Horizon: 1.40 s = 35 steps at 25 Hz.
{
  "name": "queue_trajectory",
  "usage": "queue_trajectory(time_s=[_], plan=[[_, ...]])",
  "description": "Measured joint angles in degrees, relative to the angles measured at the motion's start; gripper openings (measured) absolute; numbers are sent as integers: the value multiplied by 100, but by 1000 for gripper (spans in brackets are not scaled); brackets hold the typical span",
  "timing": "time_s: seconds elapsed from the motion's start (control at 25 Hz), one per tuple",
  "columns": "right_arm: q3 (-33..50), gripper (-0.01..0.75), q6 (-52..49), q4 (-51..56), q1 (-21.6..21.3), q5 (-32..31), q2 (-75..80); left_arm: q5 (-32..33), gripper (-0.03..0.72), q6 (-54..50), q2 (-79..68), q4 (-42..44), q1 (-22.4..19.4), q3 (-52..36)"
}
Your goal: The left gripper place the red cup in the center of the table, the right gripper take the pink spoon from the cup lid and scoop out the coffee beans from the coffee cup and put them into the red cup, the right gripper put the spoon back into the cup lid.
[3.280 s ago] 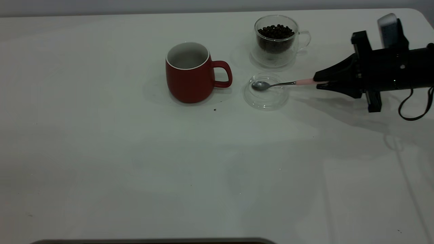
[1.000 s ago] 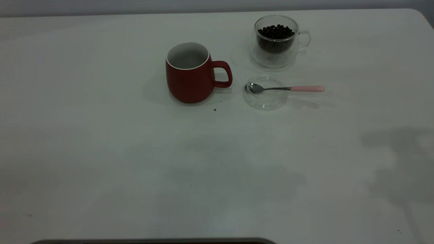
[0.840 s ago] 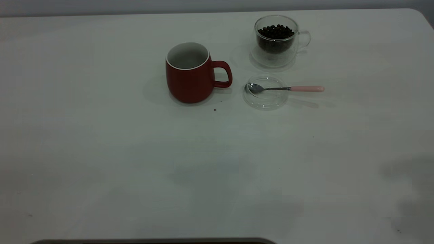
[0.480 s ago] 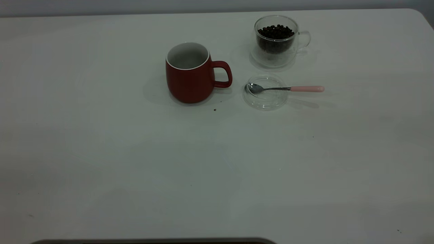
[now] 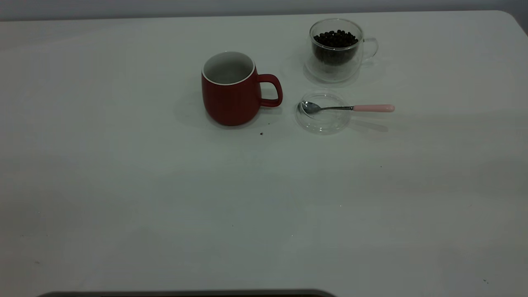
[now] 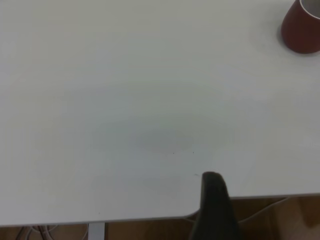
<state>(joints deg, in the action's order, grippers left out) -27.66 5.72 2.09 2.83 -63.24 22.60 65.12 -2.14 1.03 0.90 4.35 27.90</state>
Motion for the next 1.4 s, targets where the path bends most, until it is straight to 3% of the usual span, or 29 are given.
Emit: queue_trajectory(time_s=[0.64,1.4], plan=[[64,587,69,25,0,-65,-1568,0,588,-5,0,0,0,0],[64,587,40,8,-47,-85,-1682,0,588,-5,0,0,0,0]])
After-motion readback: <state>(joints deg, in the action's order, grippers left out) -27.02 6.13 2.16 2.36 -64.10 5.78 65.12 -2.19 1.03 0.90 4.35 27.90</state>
